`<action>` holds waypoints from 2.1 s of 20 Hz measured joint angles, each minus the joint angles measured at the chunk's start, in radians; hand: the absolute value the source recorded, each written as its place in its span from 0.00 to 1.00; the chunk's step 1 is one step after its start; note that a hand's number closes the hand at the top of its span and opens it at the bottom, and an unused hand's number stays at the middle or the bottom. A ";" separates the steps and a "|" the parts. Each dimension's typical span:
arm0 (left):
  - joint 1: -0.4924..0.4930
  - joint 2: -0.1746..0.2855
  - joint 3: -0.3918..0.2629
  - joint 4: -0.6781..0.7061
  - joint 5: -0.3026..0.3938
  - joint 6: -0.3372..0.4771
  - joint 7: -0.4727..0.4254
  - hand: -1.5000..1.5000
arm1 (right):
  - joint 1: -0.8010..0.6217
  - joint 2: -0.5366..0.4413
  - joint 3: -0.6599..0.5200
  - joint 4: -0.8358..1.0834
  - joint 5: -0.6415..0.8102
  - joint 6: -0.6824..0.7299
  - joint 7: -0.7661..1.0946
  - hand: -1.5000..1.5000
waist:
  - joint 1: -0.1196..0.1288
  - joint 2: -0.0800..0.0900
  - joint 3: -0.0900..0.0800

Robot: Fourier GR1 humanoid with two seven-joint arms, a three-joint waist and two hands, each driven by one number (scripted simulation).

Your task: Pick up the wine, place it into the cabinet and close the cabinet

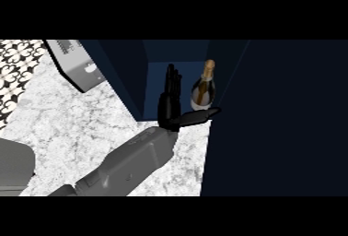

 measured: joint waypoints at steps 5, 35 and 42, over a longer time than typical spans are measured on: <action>0.057 0.023 0.025 -0.088 -0.085 0.023 0.006 0.00 | 0.033 0.001 -0.006 0.004 0.006 0.006 -0.030 0.00 | 0.017 -0.004 0.000; 0.631 0.656 0.057 -1.063 -0.436 -0.124 0.192 1.00 | 0.093 -0.127 0.020 -0.045 -0.099 0.203 -0.003 1.00 | 0.032 -0.008 0.001; 0.792 0.806 0.127 -1.181 -0.425 -0.204 0.161 1.00 | 0.100 -0.079 0.190 -0.051 -0.111 0.194 0.057 1.00 | 0.037 -0.010 0.000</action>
